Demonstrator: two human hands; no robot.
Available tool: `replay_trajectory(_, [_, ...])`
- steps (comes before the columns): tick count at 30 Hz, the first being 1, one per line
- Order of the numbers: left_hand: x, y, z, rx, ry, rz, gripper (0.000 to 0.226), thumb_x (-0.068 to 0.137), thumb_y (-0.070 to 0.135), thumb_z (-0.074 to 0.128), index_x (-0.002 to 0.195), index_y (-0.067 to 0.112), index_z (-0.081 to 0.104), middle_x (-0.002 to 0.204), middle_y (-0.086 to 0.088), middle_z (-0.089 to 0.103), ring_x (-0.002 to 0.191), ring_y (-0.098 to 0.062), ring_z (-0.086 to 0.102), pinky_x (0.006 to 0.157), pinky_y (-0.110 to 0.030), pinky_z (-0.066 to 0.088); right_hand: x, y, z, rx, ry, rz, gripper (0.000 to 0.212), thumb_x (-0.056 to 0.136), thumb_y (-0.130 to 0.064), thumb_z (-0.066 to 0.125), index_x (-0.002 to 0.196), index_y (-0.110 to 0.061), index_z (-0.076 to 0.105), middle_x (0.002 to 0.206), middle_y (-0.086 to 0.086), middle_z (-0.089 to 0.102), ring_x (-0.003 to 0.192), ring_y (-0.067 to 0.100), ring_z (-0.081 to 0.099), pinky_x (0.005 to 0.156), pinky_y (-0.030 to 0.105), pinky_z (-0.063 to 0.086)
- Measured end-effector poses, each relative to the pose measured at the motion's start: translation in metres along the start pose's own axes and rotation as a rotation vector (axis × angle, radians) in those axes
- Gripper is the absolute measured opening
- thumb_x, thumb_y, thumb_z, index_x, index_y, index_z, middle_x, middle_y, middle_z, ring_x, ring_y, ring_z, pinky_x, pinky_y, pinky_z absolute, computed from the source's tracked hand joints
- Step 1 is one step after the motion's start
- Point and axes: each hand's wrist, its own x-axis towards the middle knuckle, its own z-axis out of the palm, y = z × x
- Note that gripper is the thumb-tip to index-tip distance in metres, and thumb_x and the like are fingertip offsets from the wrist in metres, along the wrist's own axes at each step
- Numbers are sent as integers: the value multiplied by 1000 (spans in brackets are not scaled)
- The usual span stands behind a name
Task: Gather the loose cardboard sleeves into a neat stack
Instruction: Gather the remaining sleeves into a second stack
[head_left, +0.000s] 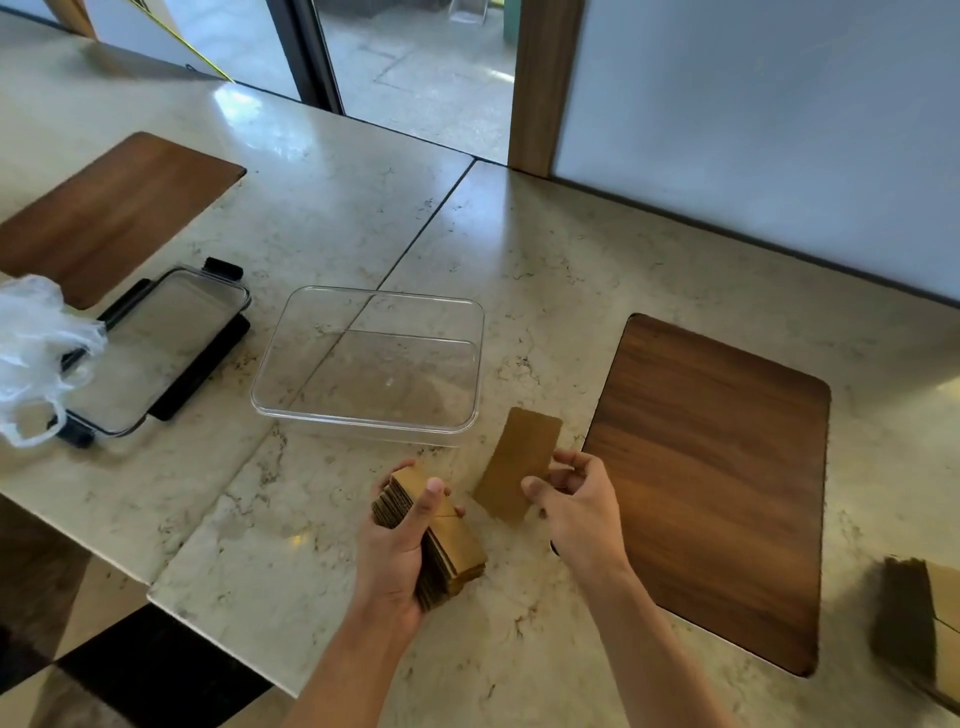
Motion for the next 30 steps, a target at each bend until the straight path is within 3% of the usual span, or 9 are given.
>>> replay_trajectory(3, [-3,0,16,84,-100,-123,72,61,50,96,123,26,70,109,-25,77,81,-40,75,61,-56,63,-9,-5,-20,149,-214,-8,30,93,-5,74,110,-29,71,94,3,78,78,17,68,72,35,55])
replay_trajectory(6, [-6,-5,36,206,-254,-265,67,53,53,98,111,25,79,111,-26,76,84,-43,75,65,-53,64,-19,2,-32,-62,-318,-62,29,95,-15,74,100,-43,73,96,-3,76,88,15,70,78,29,58])
replay_trajectory(9, [-2,-15,55,299,-380,-350,42,55,34,95,95,29,83,101,-22,79,86,-41,78,65,-51,63,-17,1,-53,-211,-347,-47,35,97,-26,71,123,-48,64,111,-2,70,104,19,68,95,42,60])
replay_trajectory(14, [5,-53,104,294,-358,-329,59,64,24,75,123,15,72,106,-23,78,90,-40,77,67,-48,63,-14,-14,-109,-419,-286,-76,53,91,-61,66,137,-68,41,120,-18,51,105,6,57,81,17,53])
replay_trajectory(16, [2,-65,131,261,-399,-215,65,66,24,71,130,18,70,117,-22,74,100,-39,74,79,-51,61,-20,-12,-121,-110,-258,130,69,80,-68,71,141,-51,43,129,-13,58,105,6,67,79,17,55])
replay_trajectory(20, [-3,-75,180,432,-538,119,84,62,20,71,143,25,48,128,-12,70,115,-35,68,95,-55,57,-22,4,-139,822,-263,496,48,85,-30,80,122,-3,65,115,25,76,104,38,76,84,49,62])
replay_trajectory(24, [22,-77,188,657,-724,287,76,69,21,87,136,37,57,123,7,68,111,-25,68,86,-35,60,-3,17,-166,909,-187,189,66,79,-11,90,137,0,60,130,25,69,121,39,68,99,47,58])
replay_trajectory(26, [39,-73,186,703,-791,318,83,69,18,91,143,31,55,128,2,67,117,-27,67,90,-31,58,10,17,-180,674,-78,-107,67,79,-11,85,140,-17,58,127,10,71,118,28,70,89,36,62])
replay_trajectory(30, [57,-95,184,724,-810,384,79,74,22,69,149,28,46,133,0,65,126,-29,61,99,-37,56,39,31,-194,-26,-22,-463,77,87,-11,81,148,-40,43,136,-15,59,131,20,58,105,37,53])
